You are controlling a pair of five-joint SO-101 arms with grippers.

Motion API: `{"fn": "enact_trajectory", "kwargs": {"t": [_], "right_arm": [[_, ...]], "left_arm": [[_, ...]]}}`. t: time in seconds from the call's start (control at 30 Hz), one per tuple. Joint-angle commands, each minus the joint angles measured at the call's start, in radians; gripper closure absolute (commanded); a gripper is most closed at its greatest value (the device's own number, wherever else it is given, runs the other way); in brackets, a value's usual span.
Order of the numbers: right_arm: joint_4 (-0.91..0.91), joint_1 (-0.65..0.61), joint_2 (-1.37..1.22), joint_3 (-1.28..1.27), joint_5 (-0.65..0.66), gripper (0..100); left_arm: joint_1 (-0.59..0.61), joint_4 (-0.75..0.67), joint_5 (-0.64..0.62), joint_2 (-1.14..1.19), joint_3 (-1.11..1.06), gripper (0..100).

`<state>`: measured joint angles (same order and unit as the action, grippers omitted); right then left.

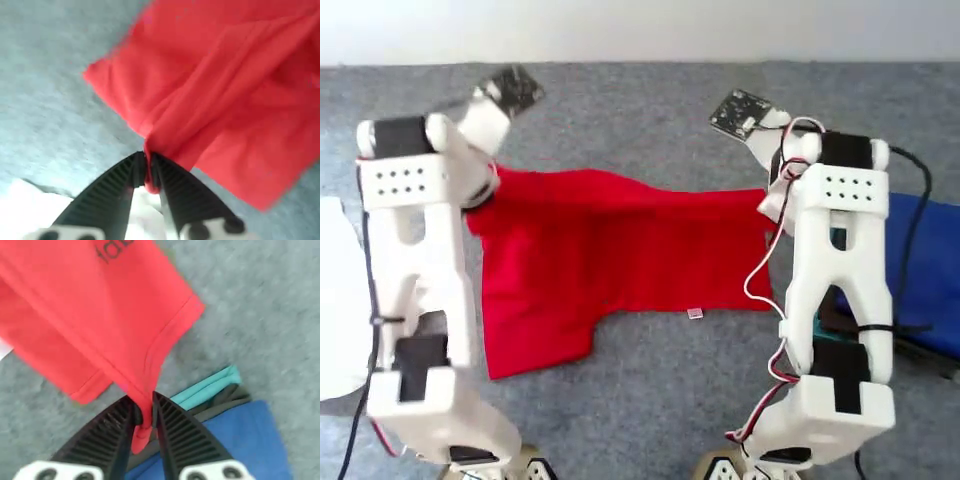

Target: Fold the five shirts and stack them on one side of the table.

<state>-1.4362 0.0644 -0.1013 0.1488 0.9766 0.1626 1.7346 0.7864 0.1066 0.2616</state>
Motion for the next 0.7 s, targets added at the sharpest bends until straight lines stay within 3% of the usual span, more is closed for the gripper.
{"fn": "enact_trajectory", "kwargs": {"t": [0.0, 0.23, 0.67], "right_arm": [[-0.013, 0.021, 0.056, -0.066, 0.003, 98.7], [-0.002, 0.019, 0.056, -0.195, 0.003, 98.7], [0.054, 0.005, 0.05, -0.204, 0.003, 98.7]], "left_arm": [[-0.005, 0.017, 0.06, -0.129, -0.22, 99], [0.0, 0.018, 0.069, -0.203, -0.43, 99], [0.002, -0.002, 0.115, -0.285, -0.697, 99]]}}
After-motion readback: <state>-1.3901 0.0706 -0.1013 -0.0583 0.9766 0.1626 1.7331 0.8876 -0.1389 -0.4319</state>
